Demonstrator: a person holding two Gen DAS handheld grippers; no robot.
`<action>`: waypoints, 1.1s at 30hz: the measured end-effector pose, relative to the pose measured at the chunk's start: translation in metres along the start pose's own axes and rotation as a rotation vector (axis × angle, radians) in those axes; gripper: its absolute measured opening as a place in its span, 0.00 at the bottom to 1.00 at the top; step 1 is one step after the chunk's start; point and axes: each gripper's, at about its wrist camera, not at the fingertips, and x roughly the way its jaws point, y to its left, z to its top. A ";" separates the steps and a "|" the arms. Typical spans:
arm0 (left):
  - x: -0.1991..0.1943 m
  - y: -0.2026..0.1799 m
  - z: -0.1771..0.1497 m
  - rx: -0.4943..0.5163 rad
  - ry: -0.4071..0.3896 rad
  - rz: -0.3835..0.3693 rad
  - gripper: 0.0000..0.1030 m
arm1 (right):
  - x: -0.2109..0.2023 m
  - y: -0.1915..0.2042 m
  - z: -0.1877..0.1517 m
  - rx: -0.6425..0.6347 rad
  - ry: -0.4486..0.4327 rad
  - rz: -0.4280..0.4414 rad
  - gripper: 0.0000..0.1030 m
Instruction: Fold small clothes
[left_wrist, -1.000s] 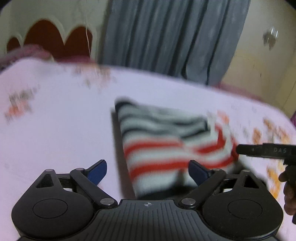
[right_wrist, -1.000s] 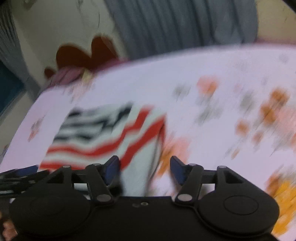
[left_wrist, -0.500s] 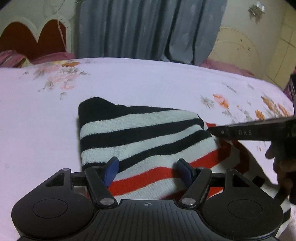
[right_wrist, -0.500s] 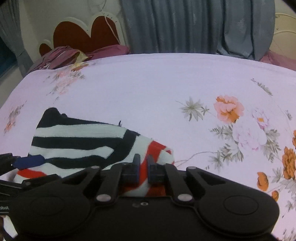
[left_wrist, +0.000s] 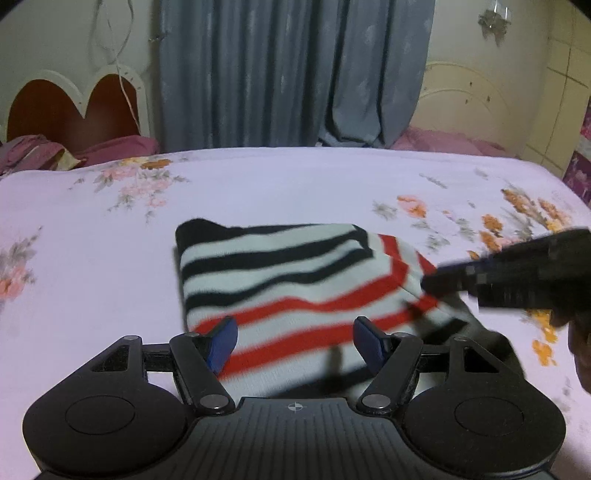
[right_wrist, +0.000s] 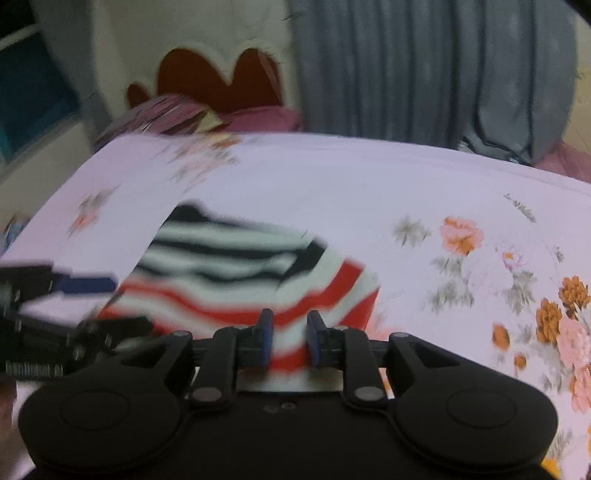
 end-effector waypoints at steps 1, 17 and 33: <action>-0.011 -0.003 -0.006 -0.012 -0.010 -0.009 0.61 | -0.005 -0.002 -0.008 -0.017 0.011 0.000 0.13; -0.057 0.001 -0.067 -0.093 -0.021 -0.012 0.54 | -0.053 -0.019 -0.049 -0.078 0.004 -0.022 0.17; -0.037 -0.001 -0.110 -0.147 0.064 0.095 0.45 | -0.040 -0.029 -0.105 -0.074 0.080 0.012 0.00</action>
